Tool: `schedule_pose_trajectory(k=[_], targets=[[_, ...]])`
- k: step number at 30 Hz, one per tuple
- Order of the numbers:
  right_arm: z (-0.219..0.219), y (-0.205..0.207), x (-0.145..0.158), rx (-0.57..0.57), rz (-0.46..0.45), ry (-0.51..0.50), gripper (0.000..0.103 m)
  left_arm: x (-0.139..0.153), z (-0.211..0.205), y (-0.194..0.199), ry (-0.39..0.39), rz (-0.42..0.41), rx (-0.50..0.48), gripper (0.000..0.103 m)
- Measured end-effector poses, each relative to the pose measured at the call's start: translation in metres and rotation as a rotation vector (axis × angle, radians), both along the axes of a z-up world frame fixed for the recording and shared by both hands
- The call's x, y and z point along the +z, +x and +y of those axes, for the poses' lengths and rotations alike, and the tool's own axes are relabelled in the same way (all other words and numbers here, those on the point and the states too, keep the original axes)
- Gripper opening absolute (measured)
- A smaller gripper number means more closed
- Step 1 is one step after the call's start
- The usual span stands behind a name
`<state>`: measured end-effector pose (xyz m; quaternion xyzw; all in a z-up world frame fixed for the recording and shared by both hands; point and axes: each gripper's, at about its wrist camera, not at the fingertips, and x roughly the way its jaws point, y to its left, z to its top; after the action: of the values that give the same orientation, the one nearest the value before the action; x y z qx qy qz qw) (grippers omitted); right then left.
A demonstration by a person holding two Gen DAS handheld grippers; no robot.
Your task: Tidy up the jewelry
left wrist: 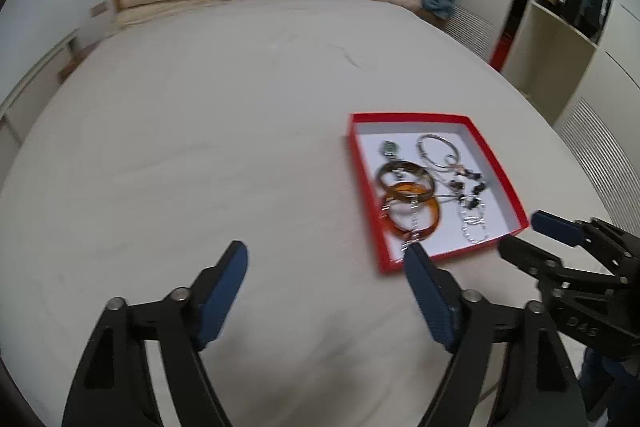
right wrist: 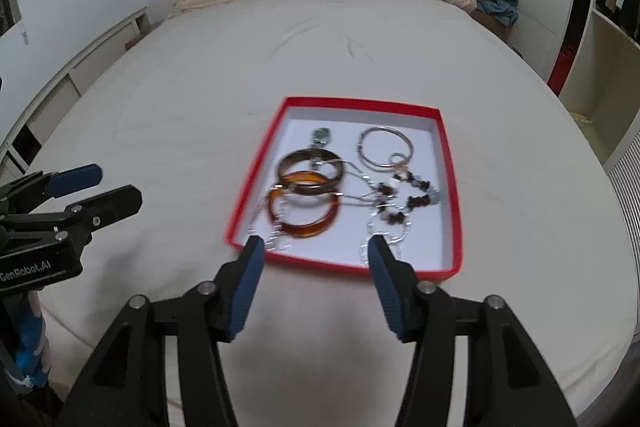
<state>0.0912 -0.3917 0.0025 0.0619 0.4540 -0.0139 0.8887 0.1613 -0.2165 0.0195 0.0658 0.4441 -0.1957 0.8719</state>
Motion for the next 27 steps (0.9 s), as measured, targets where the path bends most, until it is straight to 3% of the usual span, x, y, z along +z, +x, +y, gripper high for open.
schedule_pose_trajectory(k=[4,14,17,27], targets=[[0.022,-0.017,0.015,0.01,-0.027,0.007,0.055,0.009,0.035,-0.016,0.01,-0.032,0.063,0.091],[0.069,-0.046,0.041,0.015,-0.077,-0.01,0.058,0.02,0.112,-0.047,0.013,-0.064,0.199,0.092],[0.08,-0.054,0.048,0.011,-0.096,-0.009,0.065,0.026,0.126,-0.059,0.012,-0.085,0.216,0.092],[0.108,-0.074,0.067,0.027,-0.138,-0.035,0.066,0.044,0.149,-0.092,0.009,-0.158,0.227,0.092]])
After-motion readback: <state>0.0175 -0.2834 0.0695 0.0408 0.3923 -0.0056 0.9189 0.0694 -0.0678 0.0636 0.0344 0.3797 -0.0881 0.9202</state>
